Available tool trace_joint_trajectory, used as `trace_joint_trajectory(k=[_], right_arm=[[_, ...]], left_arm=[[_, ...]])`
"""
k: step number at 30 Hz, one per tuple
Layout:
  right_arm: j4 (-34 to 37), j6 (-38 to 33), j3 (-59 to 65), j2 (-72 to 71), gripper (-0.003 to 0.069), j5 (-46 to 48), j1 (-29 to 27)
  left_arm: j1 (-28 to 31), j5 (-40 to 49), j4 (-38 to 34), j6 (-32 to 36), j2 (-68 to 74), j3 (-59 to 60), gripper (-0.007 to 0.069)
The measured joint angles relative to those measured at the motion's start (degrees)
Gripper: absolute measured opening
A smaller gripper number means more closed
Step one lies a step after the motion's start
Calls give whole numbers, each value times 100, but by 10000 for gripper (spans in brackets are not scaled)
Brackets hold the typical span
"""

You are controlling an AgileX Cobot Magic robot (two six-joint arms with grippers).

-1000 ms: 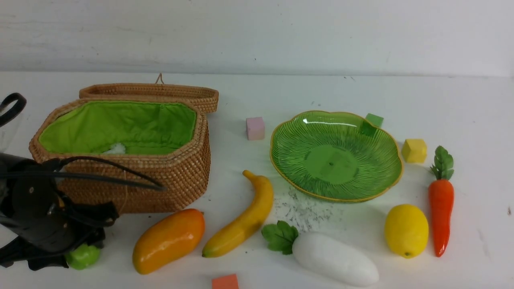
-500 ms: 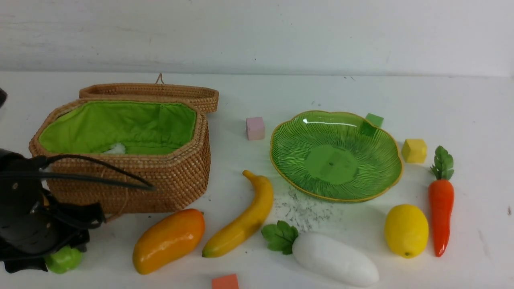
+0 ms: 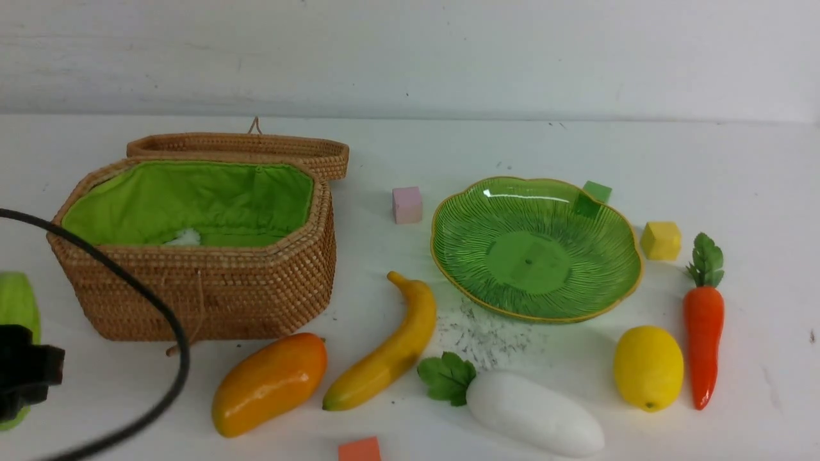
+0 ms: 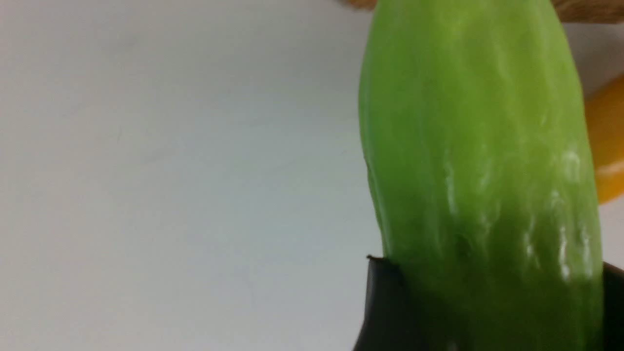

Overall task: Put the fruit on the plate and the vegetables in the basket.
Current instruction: Take a chayote with your left arm and place it on the basket on the left.

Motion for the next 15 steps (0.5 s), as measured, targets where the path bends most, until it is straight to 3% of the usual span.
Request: trace_joint_trajectory(k=[4,7,9,15], right_arm=[[0,0,0,0,240,0,0],[0,0,0,0,240,0,0],[0,0,0,0,240,0,0],[0,0,0,0,240,0,0]], left_arm=[[0,-493,-1325,2344,-102,-80,444],[0,-605,-2020,3471,163,-382,444],[0,-645,-2270,3822,392,-662,444],[0,-595,-2420,4016,933,-1344,444]])
